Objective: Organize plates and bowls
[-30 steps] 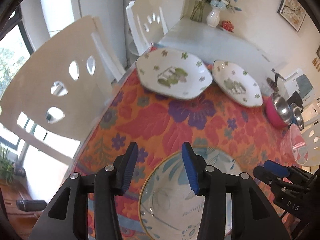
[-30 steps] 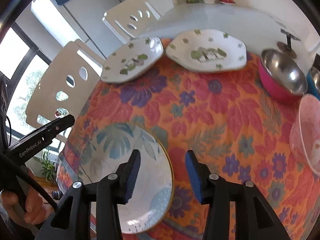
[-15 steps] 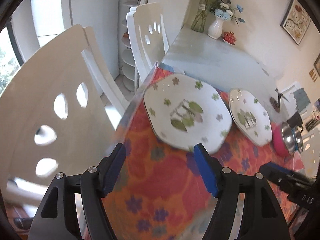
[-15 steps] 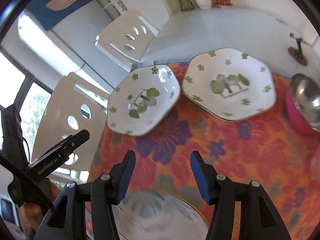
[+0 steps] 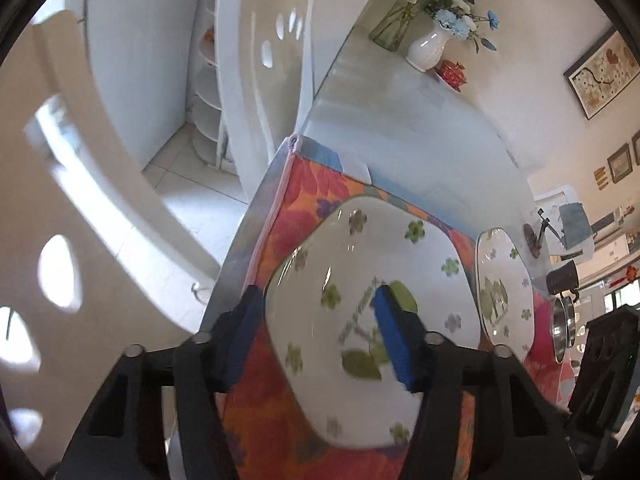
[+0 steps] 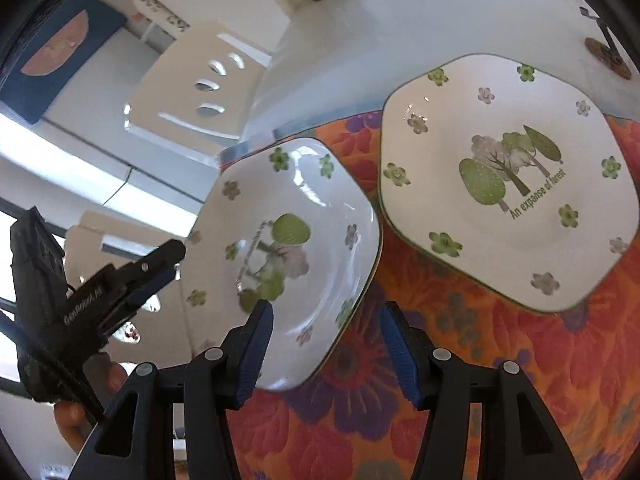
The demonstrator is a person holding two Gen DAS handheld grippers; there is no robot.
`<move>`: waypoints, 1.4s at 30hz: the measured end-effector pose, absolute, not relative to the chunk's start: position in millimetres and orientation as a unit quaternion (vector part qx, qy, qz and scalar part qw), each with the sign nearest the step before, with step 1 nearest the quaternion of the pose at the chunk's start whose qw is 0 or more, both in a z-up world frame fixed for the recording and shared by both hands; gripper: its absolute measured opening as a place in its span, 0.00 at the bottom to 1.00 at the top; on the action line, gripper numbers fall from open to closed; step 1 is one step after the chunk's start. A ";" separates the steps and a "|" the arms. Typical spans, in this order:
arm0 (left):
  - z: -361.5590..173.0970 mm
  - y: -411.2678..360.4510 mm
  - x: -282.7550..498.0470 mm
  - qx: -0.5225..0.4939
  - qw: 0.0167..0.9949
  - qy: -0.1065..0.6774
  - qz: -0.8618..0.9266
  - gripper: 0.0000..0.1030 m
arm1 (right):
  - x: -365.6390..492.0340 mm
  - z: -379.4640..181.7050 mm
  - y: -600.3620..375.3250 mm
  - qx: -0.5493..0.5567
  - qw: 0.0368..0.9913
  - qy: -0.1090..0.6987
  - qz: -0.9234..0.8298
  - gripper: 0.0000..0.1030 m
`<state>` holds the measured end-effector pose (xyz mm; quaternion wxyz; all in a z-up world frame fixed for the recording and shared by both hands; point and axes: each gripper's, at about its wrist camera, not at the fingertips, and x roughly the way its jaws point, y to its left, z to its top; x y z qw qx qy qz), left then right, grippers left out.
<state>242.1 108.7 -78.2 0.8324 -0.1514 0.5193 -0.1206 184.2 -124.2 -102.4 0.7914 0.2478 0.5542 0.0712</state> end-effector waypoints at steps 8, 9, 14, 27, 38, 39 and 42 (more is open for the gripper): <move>-95.4 104.8 275.5 -0.113 0.835 0.521 -0.141 0.28 | 192.2 -116.5 -119.5 0.243 0.795 0.552 0.062 0.30; -97.9 104.3 278.3 -0.112 0.833 0.522 -0.145 0.28 | 192.9 -118.2 -118.8 0.241 0.795 0.553 0.062 0.29; -109.3 100.4 290.8 -0.109 0.821 0.533 -0.173 0.28 | 197.8 -127.1 -112.8 0.217 0.798 0.559 0.063 0.26; -100.2 113.8 208.4 -0.105 0.818 0.538 -0.175 0.28 | 196.1 -123.5 -110.7 0.132 0.803 0.570 0.110 0.26; -105.3 88.7 208.8 -0.043 0.832 0.525 -0.172 0.35 | 173.6 -113.1 -101.2 0.071 0.822 0.549 0.136 0.27; -102.3 91.1 203.3 -0.048 0.832 0.524 -0.175 0.35 | 170.0 -109.6 -101.8 0.074 0.823 0.547 0.136 0.27; -91.0 95.0 185.8 -0.064 0.831 0.522 -0.182 0.35 | 151.2 -93.5 -107.1 0.099 0.827 0.539 0.130 0.27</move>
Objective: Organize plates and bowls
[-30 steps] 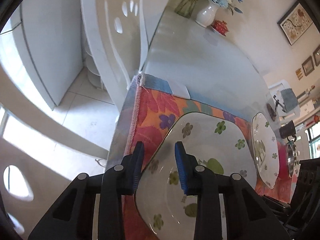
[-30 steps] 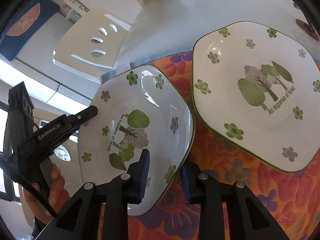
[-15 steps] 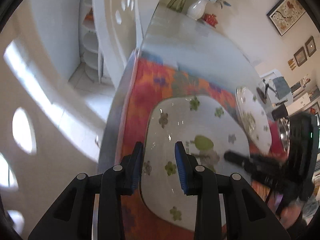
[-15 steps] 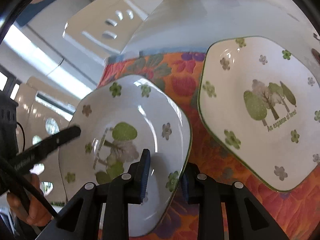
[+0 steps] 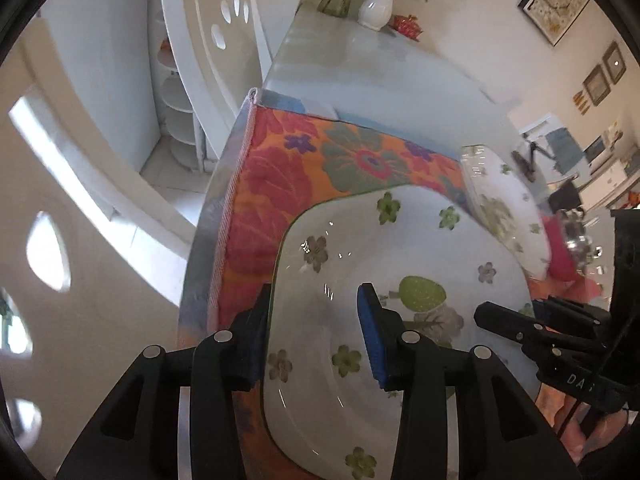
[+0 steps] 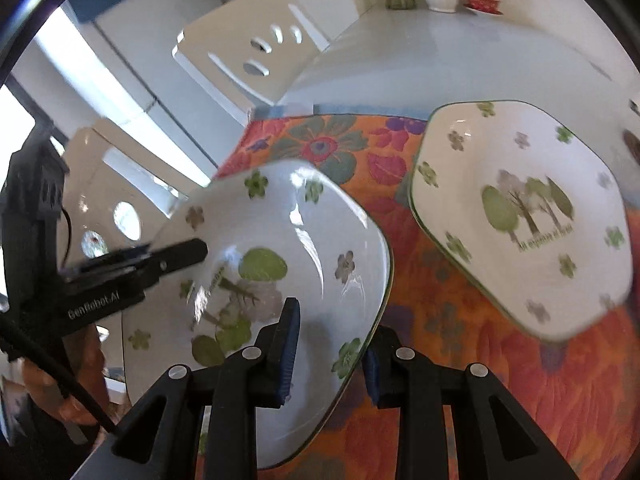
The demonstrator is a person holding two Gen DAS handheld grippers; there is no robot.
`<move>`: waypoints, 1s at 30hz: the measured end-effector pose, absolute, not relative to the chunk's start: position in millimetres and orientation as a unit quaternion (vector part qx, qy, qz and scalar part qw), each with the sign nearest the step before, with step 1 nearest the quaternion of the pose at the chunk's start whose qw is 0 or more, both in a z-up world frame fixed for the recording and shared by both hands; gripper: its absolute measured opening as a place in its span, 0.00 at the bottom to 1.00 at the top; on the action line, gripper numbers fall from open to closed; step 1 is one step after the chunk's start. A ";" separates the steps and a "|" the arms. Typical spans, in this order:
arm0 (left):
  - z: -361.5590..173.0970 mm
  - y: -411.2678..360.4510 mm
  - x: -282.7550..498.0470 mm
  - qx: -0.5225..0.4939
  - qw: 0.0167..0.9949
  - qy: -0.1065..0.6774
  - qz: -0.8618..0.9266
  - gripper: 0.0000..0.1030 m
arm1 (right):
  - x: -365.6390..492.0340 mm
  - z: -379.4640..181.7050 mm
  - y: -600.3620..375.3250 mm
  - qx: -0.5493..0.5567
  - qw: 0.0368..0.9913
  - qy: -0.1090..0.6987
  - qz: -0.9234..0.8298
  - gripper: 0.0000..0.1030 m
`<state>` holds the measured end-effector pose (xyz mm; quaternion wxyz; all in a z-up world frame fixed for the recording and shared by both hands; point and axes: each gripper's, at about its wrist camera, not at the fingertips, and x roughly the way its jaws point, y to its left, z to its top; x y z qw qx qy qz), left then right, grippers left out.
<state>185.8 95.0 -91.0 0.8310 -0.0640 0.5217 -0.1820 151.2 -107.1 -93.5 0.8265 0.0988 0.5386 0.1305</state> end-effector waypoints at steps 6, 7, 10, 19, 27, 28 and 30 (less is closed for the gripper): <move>-60.9 92.4 143.3 -0.060 0.844 0.500 -0.186 0.35 | 110.6 -60.9 -102.3 0.074 0.845 0.514 0.125 0.27; -55.3 93.6 137.2 -0.063 0.845 0.496 -0.190 0.35 | 101.8 -55.7 -104.3 0.082 0.845 0.512 0.128 0.27; -34.5 93.3 116.7 -0.065 0.850 0.479 -0.209 0.35 | 79.9 -41.6 -107.1 0.087 0.849 0.504 0.128 0.27; 2.1 67.1 43.7 -0.045 0.855 0.455 -0.245 0.35 | -7.6 -5.2 -133.6 0.117 0.862 0.482 0.107 0.27; -29.8 34.5 -17.2 -0.053 0.825 0.507 -0.245 0.35 | -73.0 -23.6 -166.9 0.122 0.845 0.513 0.083 0.27; -33.6 31.5 -23.5 -0.051 0.823 0.510 -0.245 0.35 | -79.2 -27.9 -171.0 0.125 0.843 0.517 0.081 0.27; -42.8 25.8 -35.1 -0.046 0.818 0.520 -0.241 0.35 | -87.8 -35.6 -176.3 0.126 0.839 0.523 0.080 0.27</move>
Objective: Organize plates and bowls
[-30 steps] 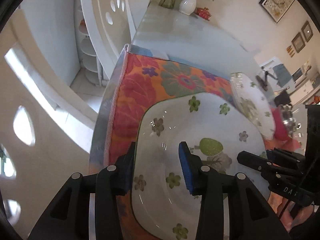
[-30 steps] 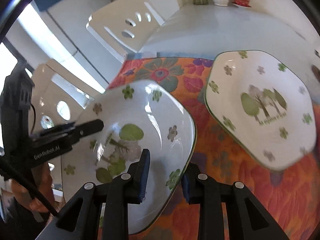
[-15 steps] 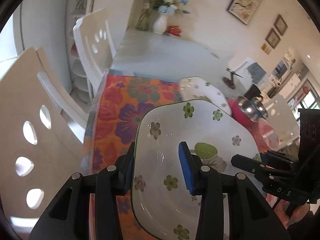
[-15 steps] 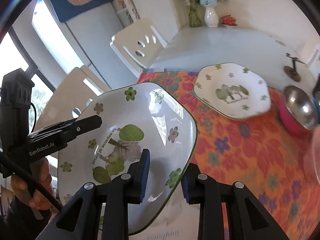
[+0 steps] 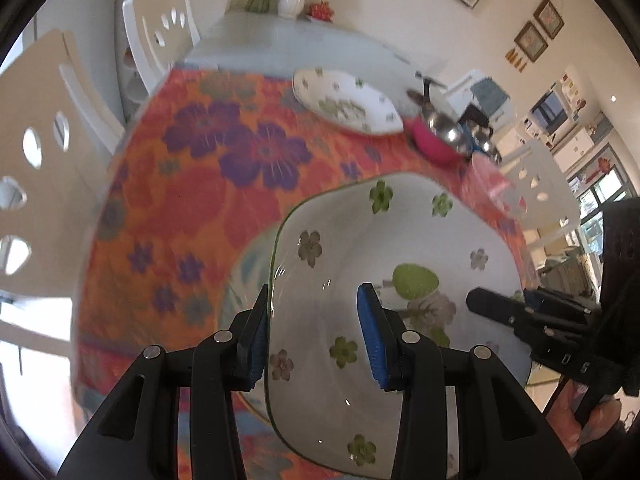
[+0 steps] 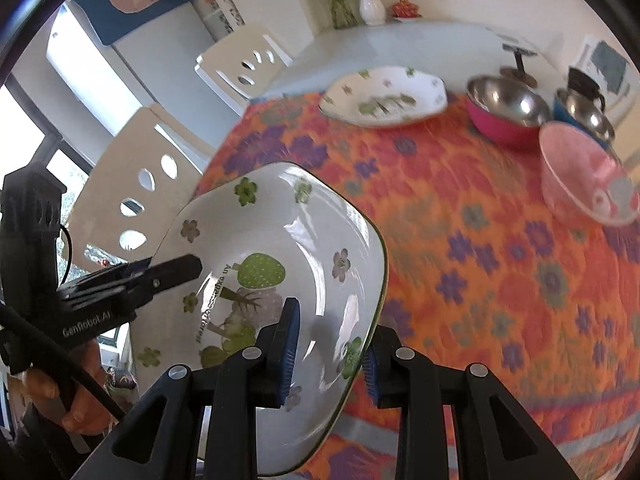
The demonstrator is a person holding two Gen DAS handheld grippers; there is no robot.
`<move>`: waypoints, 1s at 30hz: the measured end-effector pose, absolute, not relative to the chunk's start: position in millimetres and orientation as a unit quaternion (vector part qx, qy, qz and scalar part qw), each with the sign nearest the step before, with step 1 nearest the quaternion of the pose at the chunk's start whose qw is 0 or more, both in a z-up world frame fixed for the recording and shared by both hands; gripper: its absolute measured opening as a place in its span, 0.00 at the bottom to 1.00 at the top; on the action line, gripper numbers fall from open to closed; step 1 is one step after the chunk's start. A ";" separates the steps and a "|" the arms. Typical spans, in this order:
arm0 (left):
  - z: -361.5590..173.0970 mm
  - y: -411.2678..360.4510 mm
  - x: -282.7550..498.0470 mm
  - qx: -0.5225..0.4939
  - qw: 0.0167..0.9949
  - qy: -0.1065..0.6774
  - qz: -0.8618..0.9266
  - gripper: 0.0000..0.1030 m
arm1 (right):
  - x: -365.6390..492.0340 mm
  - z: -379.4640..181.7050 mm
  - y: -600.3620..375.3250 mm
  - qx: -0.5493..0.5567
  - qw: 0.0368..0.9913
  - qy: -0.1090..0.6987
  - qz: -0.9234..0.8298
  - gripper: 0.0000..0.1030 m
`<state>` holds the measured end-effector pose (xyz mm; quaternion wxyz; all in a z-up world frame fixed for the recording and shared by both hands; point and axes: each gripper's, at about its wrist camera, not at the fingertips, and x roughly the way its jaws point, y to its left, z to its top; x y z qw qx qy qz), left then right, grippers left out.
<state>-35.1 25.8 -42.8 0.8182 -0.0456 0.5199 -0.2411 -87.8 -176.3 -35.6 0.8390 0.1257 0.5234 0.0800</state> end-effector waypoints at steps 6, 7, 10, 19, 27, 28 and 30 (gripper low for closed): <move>-60.8 21.6 -53.7 -0.047 0.812 0.537 -0.225 0.35 | -98.4 -53.8 -179.2 0.114 0.829 0.540 0.087 0.27; -64.3 22.5 -53.6 -0.048 0.810 0.540 -0.223 0.35 | -98.9 -56.5 -178.1 0.112 0.828 0.543 0.088 0.27; -72.9 25.0 -53.5 -0.046 0.810 0.543 -0.219 0.35 | -98.1 -66.3 -173.4 0.109 0.822 0.552 0.088 0.27; -93.9 32.4 -38.2 -0.037 0.801 0.559 -0.212 0.35 | -83.6 -87.9 -165.9 0.140 0.804 0.572 0.081 0.27; -92.7 35.4 -24.0 -0.042 0.805 0.554 -0.210 0.35 | -71.5 -91.9 -155.8 0.116 0.802 0.584 0.054 0.27; -92.6 35.5 -22.6 -0.043 0.804 0.554 -0.210 0.35 | -69.8 -92.0 -155.3 0.114 0.800 0.587 0.051 0.27; -92.8 35.1 -19.6 -0.044 0.803 0.555 -0.211 0.35 | -65.8 -91.8 -155.8 0.118 0.796 0.593 0.044 0.27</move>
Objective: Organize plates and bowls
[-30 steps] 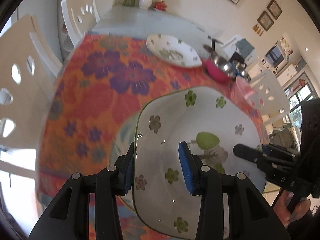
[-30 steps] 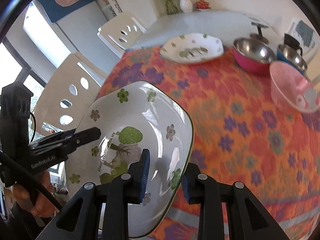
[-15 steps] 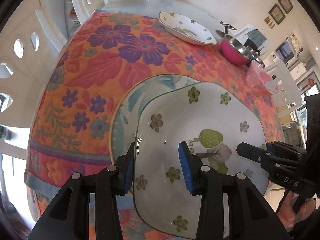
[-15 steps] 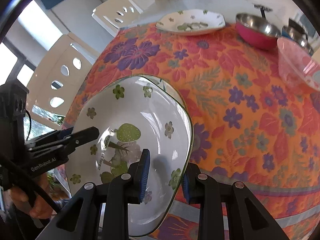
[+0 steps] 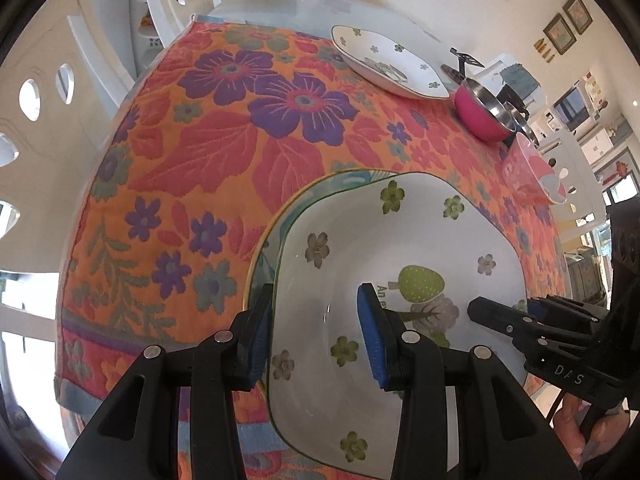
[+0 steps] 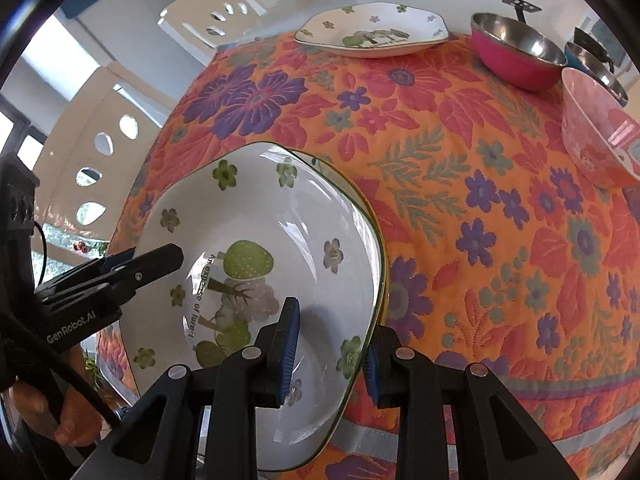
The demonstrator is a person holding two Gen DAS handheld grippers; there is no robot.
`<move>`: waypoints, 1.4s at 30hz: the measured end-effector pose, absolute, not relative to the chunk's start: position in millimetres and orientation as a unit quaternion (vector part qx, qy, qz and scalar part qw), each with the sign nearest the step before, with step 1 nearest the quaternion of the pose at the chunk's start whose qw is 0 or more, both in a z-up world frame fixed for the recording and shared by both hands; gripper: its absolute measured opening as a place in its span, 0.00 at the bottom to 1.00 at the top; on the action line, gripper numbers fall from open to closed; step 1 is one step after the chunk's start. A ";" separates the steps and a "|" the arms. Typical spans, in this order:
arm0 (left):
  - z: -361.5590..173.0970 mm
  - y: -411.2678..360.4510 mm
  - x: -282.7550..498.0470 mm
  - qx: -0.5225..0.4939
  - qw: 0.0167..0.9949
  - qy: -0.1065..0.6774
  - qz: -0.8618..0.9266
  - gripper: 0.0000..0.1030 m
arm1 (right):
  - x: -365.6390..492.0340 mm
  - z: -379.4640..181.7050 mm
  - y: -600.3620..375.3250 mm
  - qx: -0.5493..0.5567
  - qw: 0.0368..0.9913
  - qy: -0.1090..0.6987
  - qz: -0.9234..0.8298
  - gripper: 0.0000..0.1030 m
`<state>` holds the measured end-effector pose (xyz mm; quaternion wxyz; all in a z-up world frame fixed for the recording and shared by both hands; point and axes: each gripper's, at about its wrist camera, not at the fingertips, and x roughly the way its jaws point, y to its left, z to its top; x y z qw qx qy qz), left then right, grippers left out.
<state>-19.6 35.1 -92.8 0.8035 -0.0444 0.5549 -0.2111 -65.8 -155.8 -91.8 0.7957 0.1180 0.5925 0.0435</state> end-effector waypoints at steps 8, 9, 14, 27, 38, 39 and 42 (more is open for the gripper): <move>-95.2 32.2 -9.8 -0.047 0.797 0.560 -0.223 0.35 | -60.2 -91.4 -170.0 0.182 0.764 0.619 0.032 0.27; -94.9 31.4 -9.6 -0.045 0.797 0.559 -0.225 0.35 | -61.2 -91.8 -173.2 0.195 0.759 0.620 0.033 0.27; -94.4 27.5 -6.7 -0.033 0.796 0.560 -0.225 0.35 | -64.1 -86.2 -170.0 0.185 0.757 0.626 0.025 0.27; -77.6 47.9 -7.1 -0.049 0.804 0.548 -0.224 0.35 | -68.4 -83.0 -176.3 0.131 0.748 0.651 -0.018 0.27; -56.5 66.1 21.4 -0.054 0.818 0.529 -0.221 0.35 | -61.0 -82.5 -128.0 0.017 0.756 0.654 -0.019 0.30; -51.9 64.7 25.3 -0.052 0.819 0.525 -0.225 0.35 | -59.8 -77.8 -132.5 0.025 0.759 0.651 -0.019 0.31; -31.7 54.7 42.7 -0.041 0.830 0.502 -0.241 0.35 | -49.0 -51.1 -154.0 0.046 0.783 0.620 -0.036 0.31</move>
